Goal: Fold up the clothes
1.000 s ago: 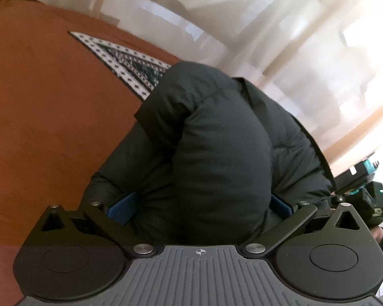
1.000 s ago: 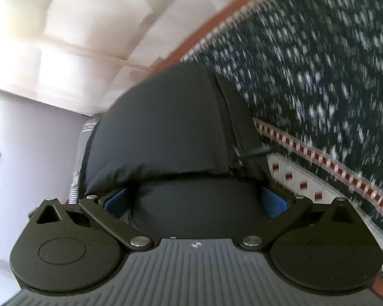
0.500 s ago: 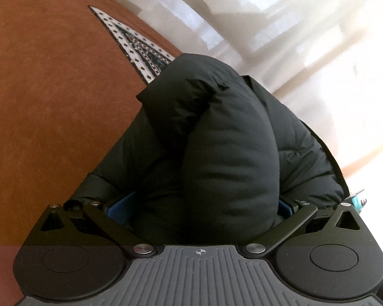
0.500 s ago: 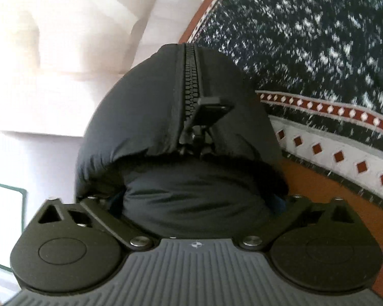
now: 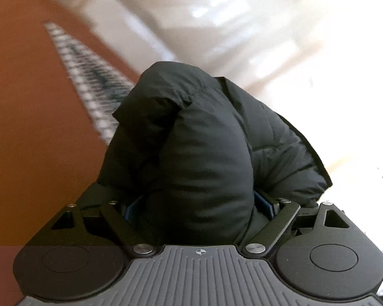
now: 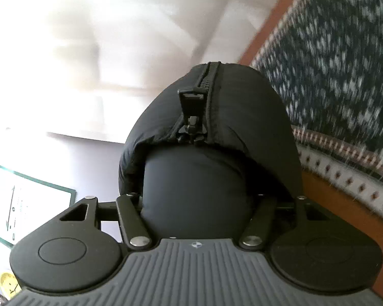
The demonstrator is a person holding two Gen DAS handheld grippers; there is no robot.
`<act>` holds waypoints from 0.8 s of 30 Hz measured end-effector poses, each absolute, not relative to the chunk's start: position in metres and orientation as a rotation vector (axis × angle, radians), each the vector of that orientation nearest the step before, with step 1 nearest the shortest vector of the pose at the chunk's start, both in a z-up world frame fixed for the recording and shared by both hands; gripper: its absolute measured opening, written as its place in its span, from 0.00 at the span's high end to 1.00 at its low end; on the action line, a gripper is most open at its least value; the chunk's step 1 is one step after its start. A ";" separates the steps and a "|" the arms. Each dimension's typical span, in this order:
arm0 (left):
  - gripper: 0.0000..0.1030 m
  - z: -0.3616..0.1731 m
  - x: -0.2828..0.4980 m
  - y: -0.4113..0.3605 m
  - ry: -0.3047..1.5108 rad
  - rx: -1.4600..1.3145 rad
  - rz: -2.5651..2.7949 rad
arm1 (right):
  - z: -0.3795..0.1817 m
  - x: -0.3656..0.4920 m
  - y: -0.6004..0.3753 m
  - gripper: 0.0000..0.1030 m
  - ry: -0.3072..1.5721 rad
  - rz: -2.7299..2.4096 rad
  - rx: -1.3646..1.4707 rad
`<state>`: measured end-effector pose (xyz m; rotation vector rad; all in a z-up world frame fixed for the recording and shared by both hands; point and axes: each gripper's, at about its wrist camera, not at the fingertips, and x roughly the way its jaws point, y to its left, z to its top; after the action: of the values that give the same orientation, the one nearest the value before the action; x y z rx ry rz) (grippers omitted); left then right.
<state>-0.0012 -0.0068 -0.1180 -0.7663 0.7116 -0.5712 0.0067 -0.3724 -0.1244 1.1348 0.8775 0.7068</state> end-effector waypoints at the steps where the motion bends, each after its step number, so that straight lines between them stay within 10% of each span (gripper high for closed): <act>1: 0.15 -0.111 0.003 -0.023 0.707 -0.750 -0.595 | -0.118 0.007 -0.386 0.39 0.862 0.703 1.123; 12: 0.12 -0.113 0.060 -0.234 0.809 -0.633 -0.688 | -0.105 0.013 -0.592 0.33 0.785 0.490 1.059; 24: 0.02 -0.103 0.064 -0.273 0.821 -0.608 -0.501 | -0.150 0.020 -0.670 0.08 0.839 0.441 1.134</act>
<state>0.0645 -0.2730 -0.1030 -0.6076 0.8207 -0.5014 0.0197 -0.6702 -0.1502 1.1336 0.8385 0.4413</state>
